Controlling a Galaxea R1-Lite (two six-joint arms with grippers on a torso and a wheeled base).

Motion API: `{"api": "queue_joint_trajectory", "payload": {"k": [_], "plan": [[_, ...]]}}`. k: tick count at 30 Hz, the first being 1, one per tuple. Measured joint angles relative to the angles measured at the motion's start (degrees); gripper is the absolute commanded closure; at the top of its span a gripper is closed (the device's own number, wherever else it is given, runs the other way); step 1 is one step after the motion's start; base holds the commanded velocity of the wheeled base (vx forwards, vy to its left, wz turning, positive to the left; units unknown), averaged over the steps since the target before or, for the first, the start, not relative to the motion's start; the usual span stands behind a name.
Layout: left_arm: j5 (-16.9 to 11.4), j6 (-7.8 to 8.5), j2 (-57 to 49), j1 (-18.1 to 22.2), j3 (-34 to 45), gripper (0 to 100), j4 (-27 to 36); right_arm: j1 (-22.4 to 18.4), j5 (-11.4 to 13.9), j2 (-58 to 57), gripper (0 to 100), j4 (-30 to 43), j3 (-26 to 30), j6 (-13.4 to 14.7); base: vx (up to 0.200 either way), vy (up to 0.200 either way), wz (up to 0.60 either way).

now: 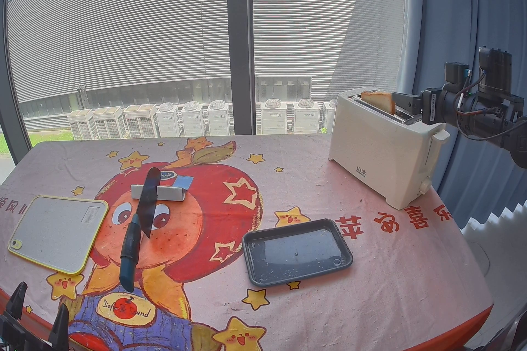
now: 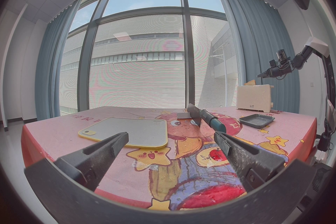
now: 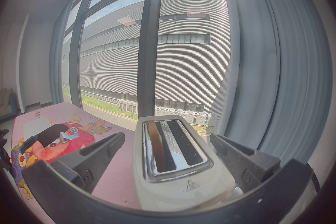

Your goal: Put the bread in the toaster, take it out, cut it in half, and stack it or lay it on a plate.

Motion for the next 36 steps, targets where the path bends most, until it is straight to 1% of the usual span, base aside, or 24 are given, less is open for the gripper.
{"api": "queue_joint_trajectory", "payload": {"k": [3,5,27,28,36], "plan": [[0.02,0.02,0.00,0.00,0.00,0,0.02,0.02,-1.80,1.27,0,-0.02,-1.32,-0.68,0.000,0.000,0.00],[0.02,0.02,0.00,0.00,0.00,0,0.00,0.22,-2.24,1.95,0,-0.07,-1.90,-1.01,0.000,0.000,0.00],[-0.09,0.06,0.00,0.04,0.00,0,0.00,0.66,-2.56,10.19,0,-0.79,-7.39,-1.69,0.000,0.000,0.00],[-0.06,0.06,0.00,0.04,0.00,0,0.00,0.66,-2.54,10.39,100,-0.82,-7.50,-1.69,0.000,0.000,0.00],[-0.06,0.06,0.00,0.04,0.00,0,0.00,0.80,-2.51,11.19,100,-0.44,-7.57,-1.65,0.000,0.000,0.00]]}}
